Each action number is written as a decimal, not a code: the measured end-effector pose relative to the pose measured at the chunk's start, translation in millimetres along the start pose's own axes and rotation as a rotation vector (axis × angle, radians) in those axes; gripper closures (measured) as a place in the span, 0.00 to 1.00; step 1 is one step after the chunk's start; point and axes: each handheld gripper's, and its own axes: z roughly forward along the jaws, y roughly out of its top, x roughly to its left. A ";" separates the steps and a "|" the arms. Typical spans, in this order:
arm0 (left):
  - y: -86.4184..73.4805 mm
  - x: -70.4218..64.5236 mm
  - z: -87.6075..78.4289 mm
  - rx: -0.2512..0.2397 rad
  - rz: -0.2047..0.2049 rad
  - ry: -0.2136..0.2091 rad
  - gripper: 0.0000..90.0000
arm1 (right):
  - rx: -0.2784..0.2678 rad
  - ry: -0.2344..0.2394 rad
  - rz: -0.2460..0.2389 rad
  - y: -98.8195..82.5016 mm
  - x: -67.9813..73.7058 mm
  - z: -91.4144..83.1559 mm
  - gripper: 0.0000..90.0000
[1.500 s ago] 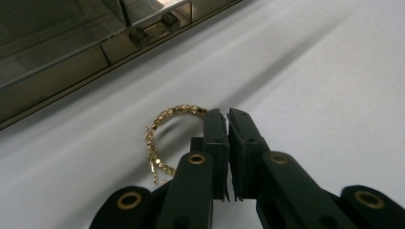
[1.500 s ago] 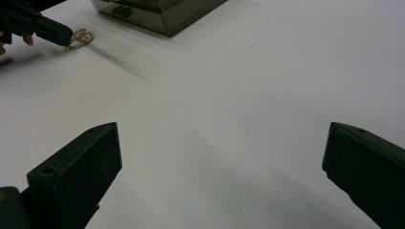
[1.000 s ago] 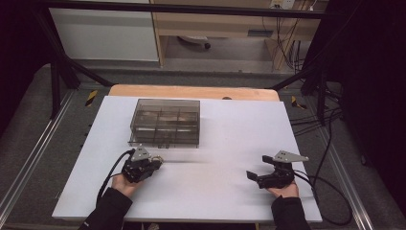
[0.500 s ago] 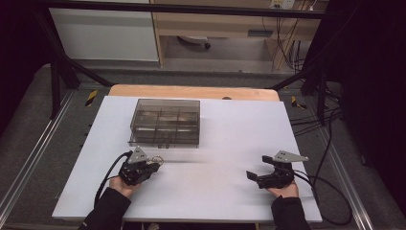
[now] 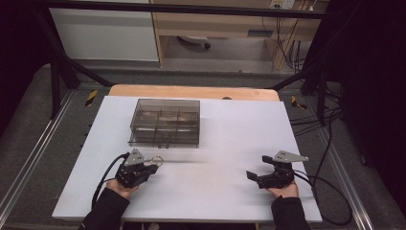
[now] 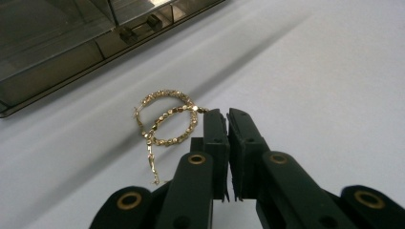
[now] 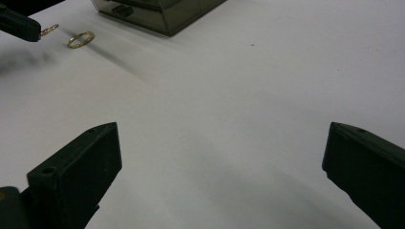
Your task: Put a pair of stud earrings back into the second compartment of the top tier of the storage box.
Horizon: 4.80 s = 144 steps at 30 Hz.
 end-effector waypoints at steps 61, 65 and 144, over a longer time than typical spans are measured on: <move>27.3 -4.0 -31.6 -0.036 0.012 0.016 0.95 | 0.011 0.001 -0.001 -0.5 0.3 0.8 0.01; 29.6 -4.4 -32.5 -0.040 0.013 0.016 0.95 | 0.010 0.001 -0.001 -0.5 0.3 0.6 0.01; 103.4 20.7 -5.3 -0.033 0.012 0.051 0.95 | 0.009 0.001 0.000 -0.4 0.1 0.2 0.01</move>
